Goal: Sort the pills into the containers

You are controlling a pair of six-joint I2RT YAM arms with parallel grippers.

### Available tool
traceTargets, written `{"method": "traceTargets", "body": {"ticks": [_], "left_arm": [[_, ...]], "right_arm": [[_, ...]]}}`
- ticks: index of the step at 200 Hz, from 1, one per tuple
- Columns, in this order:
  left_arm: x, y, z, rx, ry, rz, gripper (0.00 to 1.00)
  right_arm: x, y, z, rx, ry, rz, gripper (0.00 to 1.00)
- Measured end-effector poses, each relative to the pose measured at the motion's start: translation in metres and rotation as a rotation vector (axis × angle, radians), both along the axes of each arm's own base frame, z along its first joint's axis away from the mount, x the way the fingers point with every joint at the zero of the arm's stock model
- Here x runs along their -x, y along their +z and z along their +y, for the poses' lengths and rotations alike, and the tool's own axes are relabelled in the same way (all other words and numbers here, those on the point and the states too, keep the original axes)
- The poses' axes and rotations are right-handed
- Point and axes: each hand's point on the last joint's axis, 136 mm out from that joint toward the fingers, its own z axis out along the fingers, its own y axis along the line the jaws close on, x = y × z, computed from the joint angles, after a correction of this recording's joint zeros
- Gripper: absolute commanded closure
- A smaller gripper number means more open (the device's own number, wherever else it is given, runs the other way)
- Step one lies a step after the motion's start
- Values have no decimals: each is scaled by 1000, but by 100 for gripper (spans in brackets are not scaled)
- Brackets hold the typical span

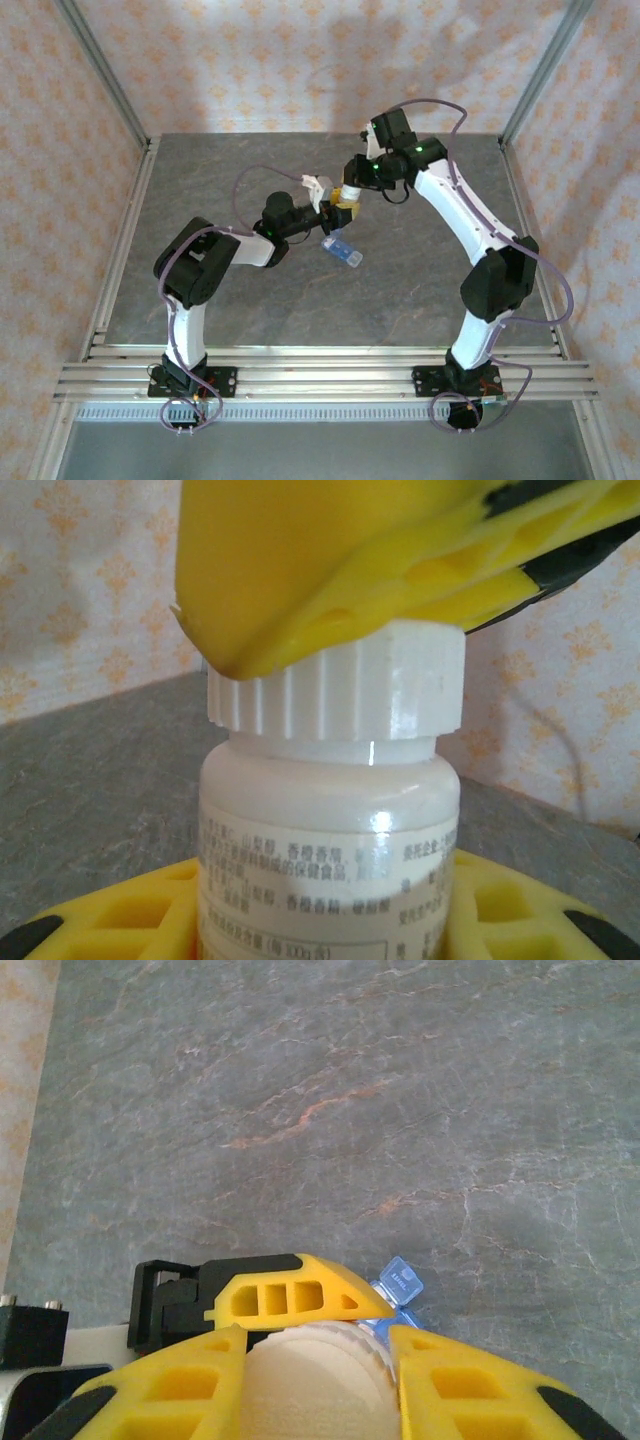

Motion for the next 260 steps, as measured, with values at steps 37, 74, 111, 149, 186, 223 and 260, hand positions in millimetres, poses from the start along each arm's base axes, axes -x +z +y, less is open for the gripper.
{"method": "traceTargets", "body": {"ticks": [37,74,111,149,186,223,260], "left_arm": [[-3,1,0,3,6,-6,100],[-5,5,1,10,14,-15,100],[-7,6,2,11,20,-16,100],[-8,16,1,27,20,-48,100],[-10,26,2,43,22,-81,100],[-9,26,2,42,16,-83,100],[-5,25,0,40,-8,-83,100]], "right_arm": [[-4,4,1,17,-88,-31,70],[-6,8,0,3,-151,-50,68],[-8,10,1,-3,-166,-55,58],[0,20,5,9,-141,-56,38],[2,50,5,9,-110,-104,31],[1,59,-8,21,-59,-142,31],[5,53,-24,-2,16,-141,31]]}}
